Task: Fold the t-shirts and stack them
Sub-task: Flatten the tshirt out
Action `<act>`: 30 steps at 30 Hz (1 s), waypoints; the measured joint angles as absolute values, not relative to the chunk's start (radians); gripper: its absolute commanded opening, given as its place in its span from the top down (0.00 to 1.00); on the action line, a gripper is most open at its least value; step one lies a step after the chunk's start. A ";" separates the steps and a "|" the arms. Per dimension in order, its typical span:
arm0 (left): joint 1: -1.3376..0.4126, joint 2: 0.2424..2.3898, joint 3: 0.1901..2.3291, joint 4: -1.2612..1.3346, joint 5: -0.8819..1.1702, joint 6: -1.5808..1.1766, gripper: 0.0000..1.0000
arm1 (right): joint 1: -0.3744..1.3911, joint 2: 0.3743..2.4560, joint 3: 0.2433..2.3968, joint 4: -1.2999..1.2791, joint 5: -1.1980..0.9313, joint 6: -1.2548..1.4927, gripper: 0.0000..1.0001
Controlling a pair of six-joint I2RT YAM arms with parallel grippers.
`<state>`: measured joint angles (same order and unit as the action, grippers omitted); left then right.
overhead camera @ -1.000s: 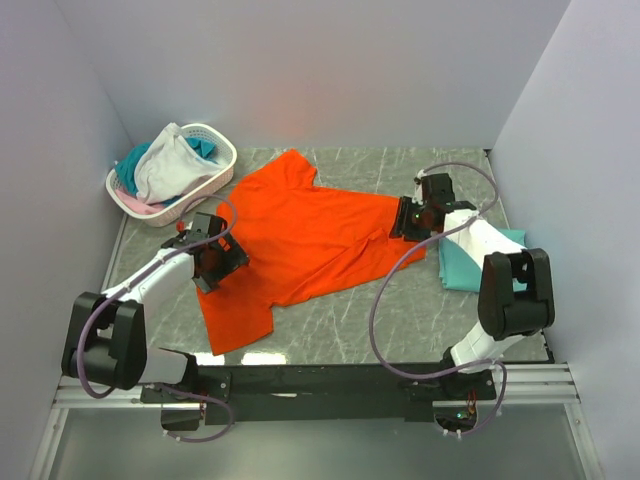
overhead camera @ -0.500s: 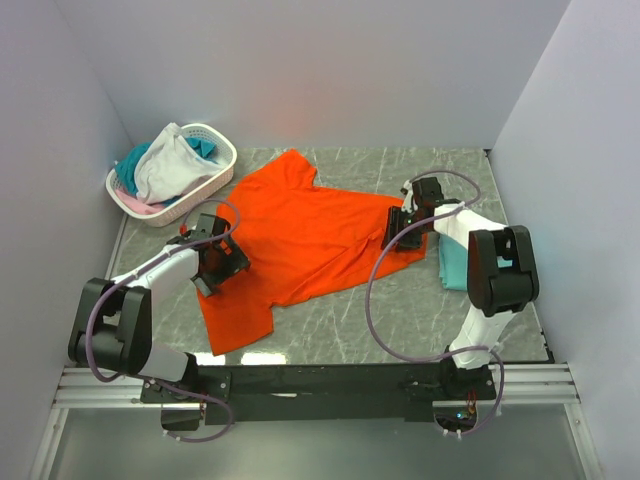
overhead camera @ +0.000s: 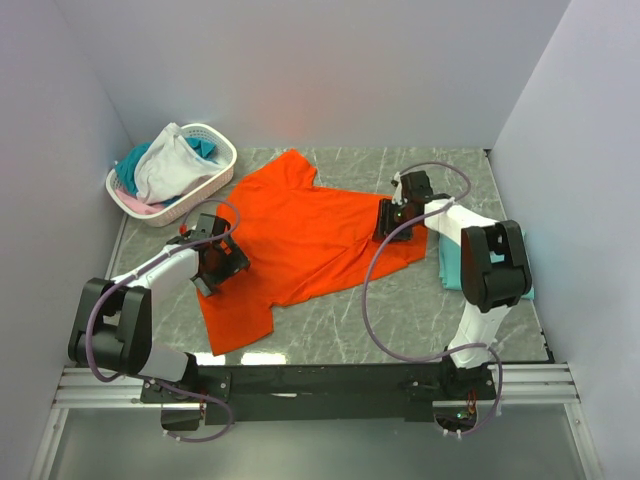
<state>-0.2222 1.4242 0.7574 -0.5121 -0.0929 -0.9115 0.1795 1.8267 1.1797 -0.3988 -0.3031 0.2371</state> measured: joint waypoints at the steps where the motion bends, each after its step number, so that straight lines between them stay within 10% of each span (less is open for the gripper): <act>1: -0.222 1.424 0.758 -0.512 -0.093 -0.912 0.00 | 0.184 1.835 1.188 -0.394 -0.297 0.237 0.46; 17: -0.222 1.418 0.757 -0.511 -0.096 -0.911 0.01 | 0.211 1.851 1.169 -0.411 -0.184 0.240 0.56; 22: -0.222 1.415 0.757 -0.510 -0.096 -0.911 0.01 | 0.247 1.851 1.171 -0.412 -0.179 0.237 0.87; 30: -0.221 1.390 0.757 -0.510 -0.096 -0.911 0.01 | 0.304 1.840 1.172 -0.439 -0.110 0.253 0.98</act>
<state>-0.2214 1.3899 0.7574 -0.5098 -0.0959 -0.9112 0.3038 1.8397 1.1725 -0.4385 -0.1097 0.2531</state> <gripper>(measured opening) 0.995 0.039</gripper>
